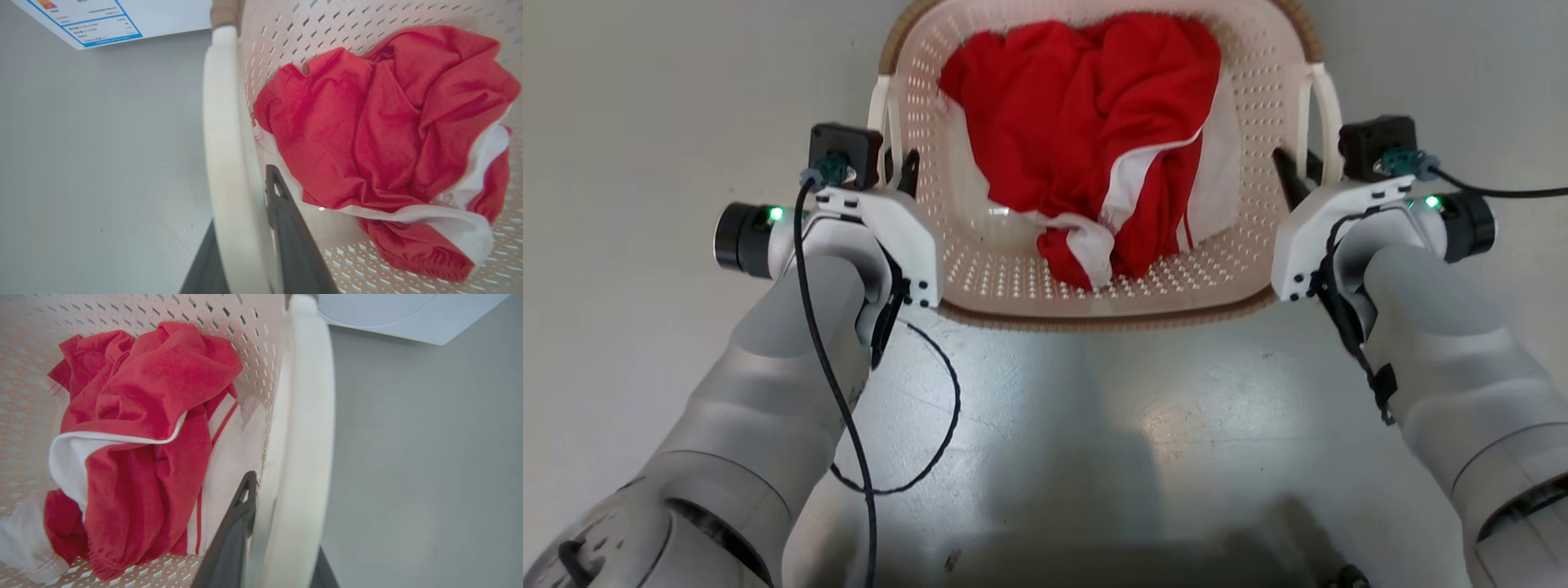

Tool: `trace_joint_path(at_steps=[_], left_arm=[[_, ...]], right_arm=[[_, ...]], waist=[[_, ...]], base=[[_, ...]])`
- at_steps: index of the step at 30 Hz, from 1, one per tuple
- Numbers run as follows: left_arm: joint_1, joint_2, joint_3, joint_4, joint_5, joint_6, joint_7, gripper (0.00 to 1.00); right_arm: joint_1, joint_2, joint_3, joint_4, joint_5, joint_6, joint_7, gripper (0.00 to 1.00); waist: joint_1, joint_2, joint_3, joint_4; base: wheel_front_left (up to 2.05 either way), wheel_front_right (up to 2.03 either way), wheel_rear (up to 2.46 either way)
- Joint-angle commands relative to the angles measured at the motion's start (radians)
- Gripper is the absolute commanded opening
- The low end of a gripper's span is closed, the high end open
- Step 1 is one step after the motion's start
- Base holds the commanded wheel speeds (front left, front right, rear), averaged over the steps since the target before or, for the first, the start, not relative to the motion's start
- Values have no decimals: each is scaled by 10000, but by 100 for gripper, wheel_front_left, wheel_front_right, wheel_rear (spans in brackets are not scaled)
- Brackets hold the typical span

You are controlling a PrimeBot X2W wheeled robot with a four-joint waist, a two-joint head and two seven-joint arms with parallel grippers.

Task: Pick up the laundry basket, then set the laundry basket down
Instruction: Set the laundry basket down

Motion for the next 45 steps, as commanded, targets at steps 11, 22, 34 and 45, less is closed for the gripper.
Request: trace_joint_path(at_steps=[11,22,34,45], left_arm=[[-101,306,665,-602,812,7,-57,0],[-114,257,1092,-509,1253,-93,-58,0],[-167,126,1469,-4,1346,-99,-58,100],[-85,207,1670,-61,1694,-37,-58,100]], right_arm=[[211,386,-820,-148,-1099,152,-371,0],[157,473,-1711,-148,-1896,152,-460,0],[253,516,-2856,-148,-2611,152,-367,100],[706,528,-3196,-154,-2620,152,-491,100]], waist=[[0,0,478,-91],[0,0,608,-125],[0,0,657,-146],[0,0,390,-146]], base=[[0,0,0],[0,0,0],[0,0,0],[0,0,0]])
